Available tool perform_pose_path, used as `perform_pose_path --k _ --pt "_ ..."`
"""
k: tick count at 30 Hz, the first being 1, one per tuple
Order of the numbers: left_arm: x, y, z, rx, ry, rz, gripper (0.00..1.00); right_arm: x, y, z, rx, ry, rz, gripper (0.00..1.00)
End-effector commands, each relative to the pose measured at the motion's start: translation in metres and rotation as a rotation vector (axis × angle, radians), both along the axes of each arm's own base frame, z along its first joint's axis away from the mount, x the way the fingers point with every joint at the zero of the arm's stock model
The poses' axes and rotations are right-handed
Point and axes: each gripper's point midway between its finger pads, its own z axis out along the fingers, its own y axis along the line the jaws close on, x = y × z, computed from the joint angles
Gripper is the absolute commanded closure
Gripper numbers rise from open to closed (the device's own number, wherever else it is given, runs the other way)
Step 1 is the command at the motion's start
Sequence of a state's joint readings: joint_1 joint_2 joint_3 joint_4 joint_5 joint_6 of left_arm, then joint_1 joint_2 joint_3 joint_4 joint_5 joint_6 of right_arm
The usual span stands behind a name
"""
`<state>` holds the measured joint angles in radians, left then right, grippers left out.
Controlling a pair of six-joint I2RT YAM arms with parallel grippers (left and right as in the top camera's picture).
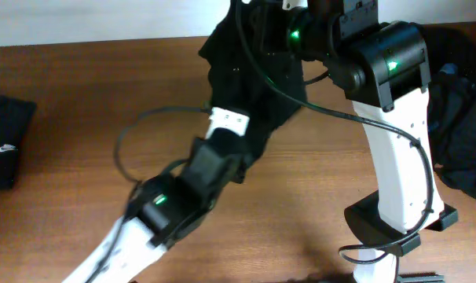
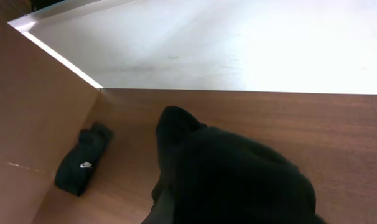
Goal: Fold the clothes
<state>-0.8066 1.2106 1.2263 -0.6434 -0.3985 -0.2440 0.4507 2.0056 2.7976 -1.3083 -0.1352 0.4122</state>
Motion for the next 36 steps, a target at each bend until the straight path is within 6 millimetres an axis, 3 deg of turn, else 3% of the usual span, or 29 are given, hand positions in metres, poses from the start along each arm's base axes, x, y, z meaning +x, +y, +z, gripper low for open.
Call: perform_pose_path --k 1,3,7,10,12,18,23,24,31,36 --pt "-0.002 0.028 0.04 0.04 -0.138 0.058 1.0 -0.006 -0.003 0.017 0.003 -0.056 -0.001 0.96" --pt "-0.007 0.032 0.049 0.027 -0.159 0.055 0.99 -0.006 -0.003 0.017 0.003 -0.056 0.0 0.91" --pt "-0.009 0.035 0.054 0.016 -0.17 0.055 1.0 -0.006 -0.002 0.017 -0.055 -0.097 0.042 0.39" --pt "-0.008 0.034 0.055 0.012 -0.174 0.056 1.0 -0.008 -0.003 0.02 -0.149 -0.169 0.102 0.13" --pt "-0.007 0.033 0.057 0.004 -0.18 0.056 1.0 -0.01 -0.008 0.025 -0.22 -0.229 0.138 0.01" --pt "-0.002 0.029 0.073 -0.017 -0.244 0.051 1.0 -0.032 -0.049 0.039 -0.269 -0.239 0.1 0.01" --pt "0.009 0.038 0.086 -0.051 -0.291 0.104 1.0 -0.07 -0.095 -0.001 -0.367 -0.017 0.08 0.0" --pt "0.013 0.041 0.088 -0.059 -0.301 0.118 1.0 -0.074 -0.102 -0.009 -0.385 0.019 0.079 0.04" --pt "0.043 0.054 0.102 -0.112 -0.37 0.21 1.0 -0.073 -0.108 -0.034 -0.405 0.118 0.078 0.06" --pt "0.061 0.066 0.13 -0.199 -0.476 0.274 0.99 -0.069 -0.106 -0.061 -0.427 0.209 0.096 0.06"
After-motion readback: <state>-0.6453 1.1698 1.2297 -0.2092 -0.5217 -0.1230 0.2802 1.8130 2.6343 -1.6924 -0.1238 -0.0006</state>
